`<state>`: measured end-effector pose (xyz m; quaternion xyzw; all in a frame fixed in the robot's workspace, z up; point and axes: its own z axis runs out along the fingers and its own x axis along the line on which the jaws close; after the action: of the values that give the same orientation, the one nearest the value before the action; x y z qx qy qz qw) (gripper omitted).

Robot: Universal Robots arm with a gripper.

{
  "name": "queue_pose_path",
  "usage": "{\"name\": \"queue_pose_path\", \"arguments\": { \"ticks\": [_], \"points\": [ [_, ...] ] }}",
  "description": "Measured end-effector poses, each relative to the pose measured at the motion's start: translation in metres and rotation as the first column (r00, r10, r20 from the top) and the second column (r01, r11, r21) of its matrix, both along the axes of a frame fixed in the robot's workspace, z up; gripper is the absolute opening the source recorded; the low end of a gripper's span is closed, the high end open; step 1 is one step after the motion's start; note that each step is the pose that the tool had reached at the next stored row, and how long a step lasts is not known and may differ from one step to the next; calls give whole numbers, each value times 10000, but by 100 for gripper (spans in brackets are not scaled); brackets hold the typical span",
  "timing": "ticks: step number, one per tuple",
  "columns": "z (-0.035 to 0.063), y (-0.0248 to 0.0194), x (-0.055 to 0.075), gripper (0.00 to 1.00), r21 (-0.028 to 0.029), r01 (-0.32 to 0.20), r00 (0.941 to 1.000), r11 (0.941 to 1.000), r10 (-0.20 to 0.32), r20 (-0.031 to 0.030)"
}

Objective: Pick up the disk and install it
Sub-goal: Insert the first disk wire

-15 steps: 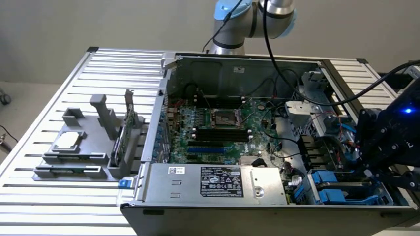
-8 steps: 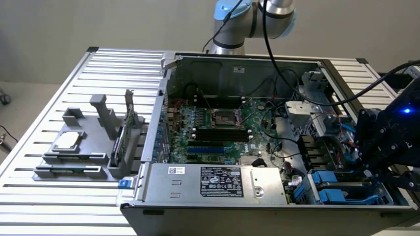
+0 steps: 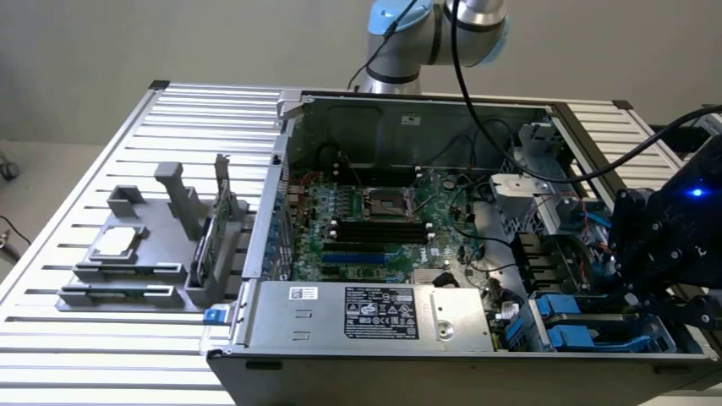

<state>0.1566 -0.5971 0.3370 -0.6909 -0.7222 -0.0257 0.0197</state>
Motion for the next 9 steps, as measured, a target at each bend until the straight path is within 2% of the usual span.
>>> {"name": "queue_pose_path", "arguments": {
  "ticks": [9],
  "points": [
    [-17,0,0,17,1,55,10000,10000,-55,35]
  ]
}}
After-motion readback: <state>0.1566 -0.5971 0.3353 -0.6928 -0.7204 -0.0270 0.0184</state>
